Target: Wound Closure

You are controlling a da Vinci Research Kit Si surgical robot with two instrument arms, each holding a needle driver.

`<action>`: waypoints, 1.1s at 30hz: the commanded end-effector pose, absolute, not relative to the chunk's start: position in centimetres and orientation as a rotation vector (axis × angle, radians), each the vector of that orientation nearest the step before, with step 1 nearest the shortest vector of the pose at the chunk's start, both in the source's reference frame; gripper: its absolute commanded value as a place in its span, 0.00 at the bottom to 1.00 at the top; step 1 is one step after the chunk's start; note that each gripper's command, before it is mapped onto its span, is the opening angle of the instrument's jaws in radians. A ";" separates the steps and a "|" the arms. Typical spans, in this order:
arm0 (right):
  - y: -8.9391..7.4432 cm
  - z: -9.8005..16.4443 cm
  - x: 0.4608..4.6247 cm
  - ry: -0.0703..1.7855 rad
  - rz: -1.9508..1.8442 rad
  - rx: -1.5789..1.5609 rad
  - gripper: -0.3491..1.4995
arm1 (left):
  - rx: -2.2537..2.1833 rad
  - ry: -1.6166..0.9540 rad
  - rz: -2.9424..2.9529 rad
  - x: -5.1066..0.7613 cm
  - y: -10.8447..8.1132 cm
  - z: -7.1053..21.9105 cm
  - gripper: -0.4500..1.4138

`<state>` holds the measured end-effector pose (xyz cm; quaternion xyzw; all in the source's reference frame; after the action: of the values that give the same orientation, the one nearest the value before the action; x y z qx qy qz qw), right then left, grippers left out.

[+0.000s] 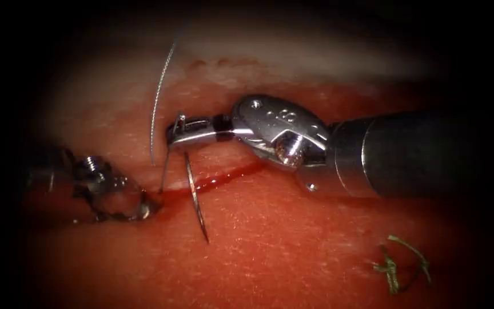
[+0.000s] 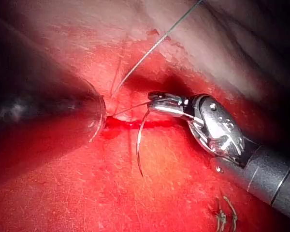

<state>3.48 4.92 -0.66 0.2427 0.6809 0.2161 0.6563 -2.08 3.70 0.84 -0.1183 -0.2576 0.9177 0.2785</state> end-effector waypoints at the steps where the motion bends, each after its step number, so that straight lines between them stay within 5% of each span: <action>1: 4.9 -0.6 3.56 1.546 0.484 0.545 0.00 | -0.325 -0.719 2.462 -2.15 3.7 0.9 0.05; 7: 4.9 -0.6 3.59 1.557 0.452 0.504 0.00 | -0.351 -0.824 2.484 -2.25 3.7 1.0 0.05; 8: 4.9 -0.6 3.59 1.563 0.431 0.479 0.00 | -0.410 -0.881 2.493 -2.27 3.7 1.0 0.14; 13: 5.0 -0.5 3.62 1.581 0.375 0.396 0.00 | -0.555 -1.040 2.360 -2.26 3.7 1.0 0.25; 33: 5.0 -0.4 3.88 1.598 0.290 0.204 0.00 | -0.764 -1.185 2.225 -2.25 3.7 0.6 0.25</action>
<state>3.83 5.00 -0.48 0.0847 0.7132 0.1256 0.6844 -2.20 3.76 0.55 -0.2815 -0.4354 0.8175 0.2510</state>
